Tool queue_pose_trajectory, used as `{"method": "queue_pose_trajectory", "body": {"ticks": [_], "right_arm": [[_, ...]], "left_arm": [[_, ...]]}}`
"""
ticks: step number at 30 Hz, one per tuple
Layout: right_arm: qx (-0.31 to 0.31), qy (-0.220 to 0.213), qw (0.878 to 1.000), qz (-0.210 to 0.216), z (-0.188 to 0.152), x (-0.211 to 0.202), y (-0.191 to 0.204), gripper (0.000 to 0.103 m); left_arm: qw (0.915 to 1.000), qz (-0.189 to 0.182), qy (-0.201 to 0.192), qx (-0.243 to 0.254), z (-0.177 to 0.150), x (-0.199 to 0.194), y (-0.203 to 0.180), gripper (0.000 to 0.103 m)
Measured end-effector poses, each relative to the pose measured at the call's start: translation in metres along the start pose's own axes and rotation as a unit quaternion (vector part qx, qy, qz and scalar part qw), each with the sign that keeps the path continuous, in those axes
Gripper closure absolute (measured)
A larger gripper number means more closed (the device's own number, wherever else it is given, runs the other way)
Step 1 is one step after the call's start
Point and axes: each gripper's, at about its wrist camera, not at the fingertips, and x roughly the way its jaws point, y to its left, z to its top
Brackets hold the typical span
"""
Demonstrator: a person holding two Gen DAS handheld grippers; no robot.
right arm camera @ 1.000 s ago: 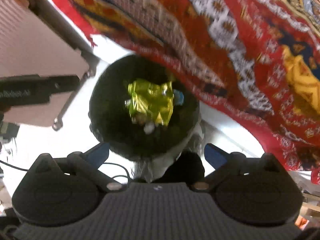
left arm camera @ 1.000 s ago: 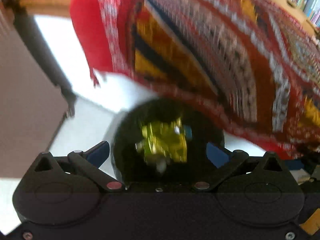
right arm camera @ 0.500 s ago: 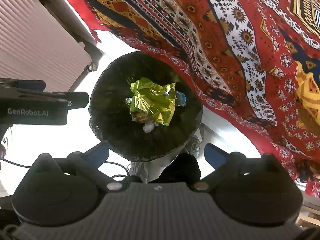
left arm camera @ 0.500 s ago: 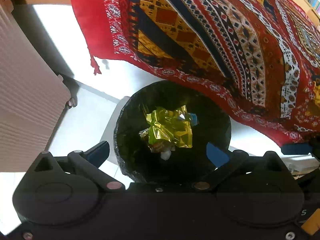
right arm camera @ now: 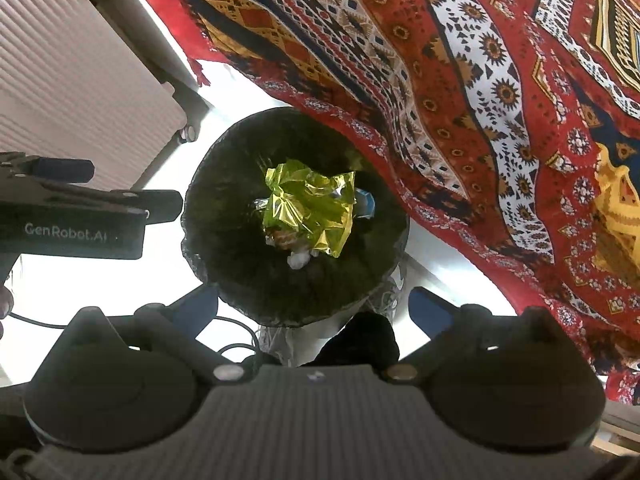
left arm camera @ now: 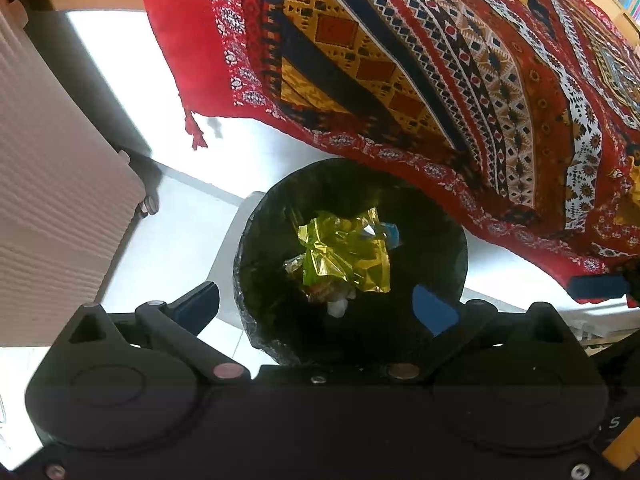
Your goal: Collect trash
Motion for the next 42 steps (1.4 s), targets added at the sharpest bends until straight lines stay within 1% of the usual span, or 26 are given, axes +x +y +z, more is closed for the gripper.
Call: {"method": "queue_pose_trajectory", "body": {"ticks": [12, 17, 24, 42], "right_arm": [[0.011, 0.001, 1.000, 0.001, 0.0007, 0.0007, -0.0038, 0.000], [0.012, 0.000, 1.000, 0.000, -0.0006, -0.0008, -0.0023, 0.000], [0.029, -0.003, 1.000, -0.003, -0.0037, -0.0035, -0.0053, 0.000], [0.036, -0.007, 0.999, -0.005, -0.0076, -0.0068, -0.0049, 0.000]], "left_arm": [[0.9999, 0.004, 0.004, 0.015, 0.0011, 0.0017, -0.0027, 0.000], [1.0000, 0.003, 0.007, 0.005, 0.0007, 0.0019, -0.0006, 0.000], [0.9999, 0.002, 0.006, 0.012, -0.0005, 0.0021, -0.0039, 0.000], [0.9997, 0.006, 0.011, 0.019, -0.0024, 0.0044, -0.0045, 0.000]]}}
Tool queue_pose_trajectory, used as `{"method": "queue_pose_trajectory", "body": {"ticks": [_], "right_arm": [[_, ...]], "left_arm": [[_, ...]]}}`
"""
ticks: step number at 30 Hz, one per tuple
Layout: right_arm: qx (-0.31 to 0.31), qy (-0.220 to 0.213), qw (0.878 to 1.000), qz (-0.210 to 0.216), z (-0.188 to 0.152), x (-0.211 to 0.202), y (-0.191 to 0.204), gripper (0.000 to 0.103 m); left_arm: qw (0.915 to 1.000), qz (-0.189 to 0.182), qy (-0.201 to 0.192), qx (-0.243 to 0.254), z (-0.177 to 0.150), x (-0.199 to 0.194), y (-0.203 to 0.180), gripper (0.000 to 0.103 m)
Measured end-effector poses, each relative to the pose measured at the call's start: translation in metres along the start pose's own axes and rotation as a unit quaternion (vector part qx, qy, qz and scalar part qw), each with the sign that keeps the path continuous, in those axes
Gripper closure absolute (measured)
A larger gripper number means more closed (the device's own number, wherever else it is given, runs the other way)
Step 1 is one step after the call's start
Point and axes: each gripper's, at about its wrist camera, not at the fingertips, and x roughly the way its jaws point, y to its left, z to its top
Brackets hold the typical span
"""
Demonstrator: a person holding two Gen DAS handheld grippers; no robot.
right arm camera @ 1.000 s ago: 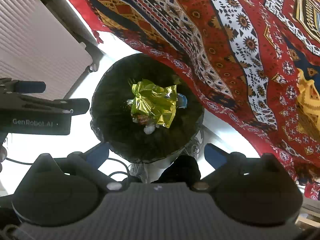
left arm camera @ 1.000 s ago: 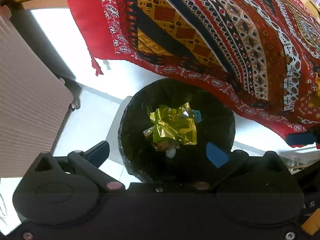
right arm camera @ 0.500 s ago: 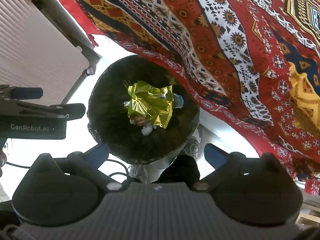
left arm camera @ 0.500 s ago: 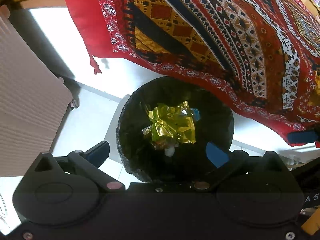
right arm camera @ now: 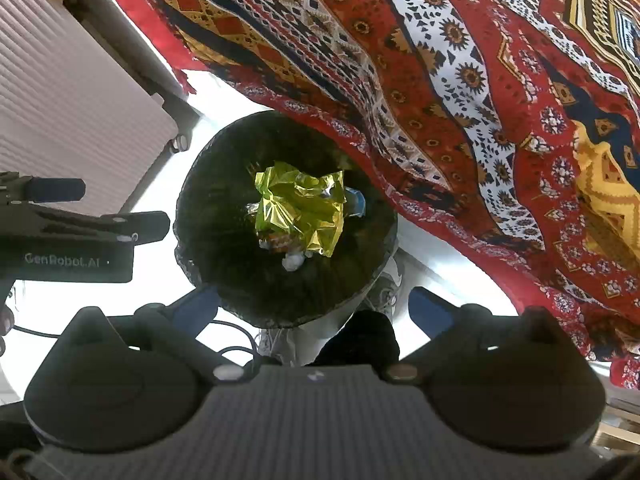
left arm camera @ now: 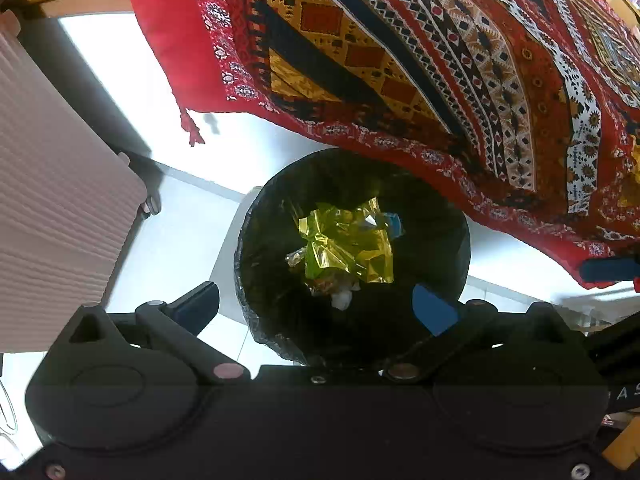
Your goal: Collect trash
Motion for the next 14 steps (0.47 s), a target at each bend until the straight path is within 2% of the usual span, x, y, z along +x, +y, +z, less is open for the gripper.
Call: {"method": "queue_pose_trajectory", "body": {"ticks": [14], "right_arm": [[0.004, -0.001, 1.000, 0.000, 0.0008, -0.0033, 0.0035, 0.000]], "left_arm": [[1.0000, 0.004, -0.006, 0.004, -0.0002, -0.0008, 0.0012, 0.000]]}}
